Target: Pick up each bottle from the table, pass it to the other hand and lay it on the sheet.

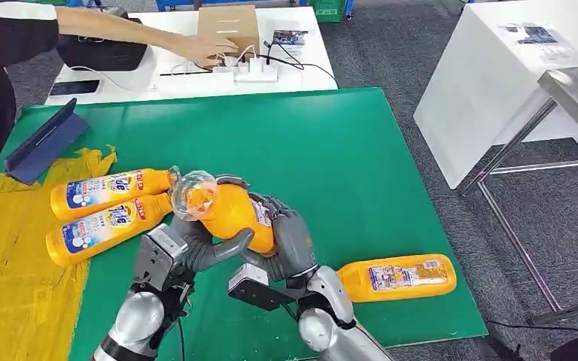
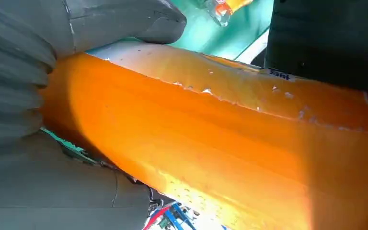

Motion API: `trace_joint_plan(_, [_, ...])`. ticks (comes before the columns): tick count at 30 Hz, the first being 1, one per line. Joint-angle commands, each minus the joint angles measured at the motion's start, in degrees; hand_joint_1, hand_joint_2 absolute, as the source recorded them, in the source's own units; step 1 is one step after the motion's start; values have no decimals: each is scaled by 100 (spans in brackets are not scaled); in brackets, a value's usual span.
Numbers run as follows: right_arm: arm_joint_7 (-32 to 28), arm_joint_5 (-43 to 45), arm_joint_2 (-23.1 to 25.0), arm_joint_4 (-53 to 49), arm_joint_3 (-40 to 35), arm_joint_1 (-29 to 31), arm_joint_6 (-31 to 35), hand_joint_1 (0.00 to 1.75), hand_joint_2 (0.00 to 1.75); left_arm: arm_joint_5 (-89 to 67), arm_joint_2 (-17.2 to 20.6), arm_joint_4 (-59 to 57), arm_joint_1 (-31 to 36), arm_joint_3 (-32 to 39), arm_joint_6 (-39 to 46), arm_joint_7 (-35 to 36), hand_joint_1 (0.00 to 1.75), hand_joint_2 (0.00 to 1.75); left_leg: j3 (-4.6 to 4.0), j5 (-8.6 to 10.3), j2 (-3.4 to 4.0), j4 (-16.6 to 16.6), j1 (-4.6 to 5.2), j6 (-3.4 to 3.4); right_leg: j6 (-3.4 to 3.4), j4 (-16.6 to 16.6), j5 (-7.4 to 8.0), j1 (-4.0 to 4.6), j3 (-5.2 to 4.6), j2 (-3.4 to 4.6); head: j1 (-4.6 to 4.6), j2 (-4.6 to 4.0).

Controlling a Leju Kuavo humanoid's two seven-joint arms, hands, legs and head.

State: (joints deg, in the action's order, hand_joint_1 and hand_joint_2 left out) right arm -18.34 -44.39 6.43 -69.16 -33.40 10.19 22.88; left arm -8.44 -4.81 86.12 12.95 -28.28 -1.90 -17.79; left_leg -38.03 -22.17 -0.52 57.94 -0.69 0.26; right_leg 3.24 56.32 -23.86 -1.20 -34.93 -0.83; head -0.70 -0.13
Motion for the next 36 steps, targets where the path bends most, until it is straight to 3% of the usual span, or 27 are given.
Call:
trace_joint_plan(1, [-59,-13,20,280,-282,319,-15,175,175,-12,27,-392,118,-248,-30,48,175,175,30,-10,13,-2,0,1,-14,-3,-6,2,27,14,0,0])
trace_joint_plan(4, [-59,-13,20,280,-282,319,-15,175,175,-12,27,-392,118,-248,-30,48,175,175,32,-11,13,-2,0,1,-15,-2,-7,2,29,14,0,0])
trace_joint_plan(5, [639,-598,-110,-696,431,-435,1086,0,175,-1452,1465,-186,665,-905,872,1488,175,175,21,-6,11,-2,-1,1,-12,-4,-3,3,19,12,0,0])
trace_joint_plan(6, [680,-573,-543,-1876,759,-1065,543,0,175,-3612,1937,-277,650,-252,1048,3599,175,175,43,-16,17,1,-1,1,-18,0,-11,3,39,18,0,0])
trace_joint_plan(7, [498,-558,-667,-2639,1232,-1549,36,0,175,-6492,1993,-541,600,557,1181,2740,175,175,30,-2,-14,-12,1,-5,-19,-1,-12,0,30,-13,0,0])
trace_joint_plan(8, [363,-592,-601,-2822,1476,-1697,-158,0,175,-6853,1876,-646,563,946,1184,2366,175,175,30,-1,-15,-14,2,-5,-17,-4,-11,-1,23,-14,0,0])
trace_joint_plan(10, [297,-643,-481,-2758,1588,-1714,-213,0,175,-6943,1778,-586,484,1129,1120,2219,175,175,34,-5,-20,-8,0,-6,-21,2,-21,1,31,-18,-9,0])
trace_joint_plan(13, [293,-719,-380,-2586,1573,-1656,-149,0,175,-7098,1721,-420,391,1136,1022,2360,175,175,37,-38,61,7,-6,-33,-27,13,-5,11,7,62,9,0])
trace_joint_plan(20, [307,-768,-372,-2531,1584,-1663,-61,0,175,-7236,1823,-333,359,1102,872,2479,175,175,29,-24,40,2,-14,-20,-37,4,-5,13,9,51,-4,0])
trace_joint_plan(24, [514,-983,-477,-2476,1638,-1731,-96,0,175,-7564,2091,-402,242,934,565,2558,175,175,21,-17,36,-4,-9,-21,-34,0,-1,7,-1,46,-2,0])
trace_joint_plan(36, [619,-1053,-566,-2388,1686,-1778,-103,0,175,-7680,2030,-831,230,616,397,2518,175,175,24,-17,33,-7,-7,-20,-33,-2,0,6,2,45,-4,0])
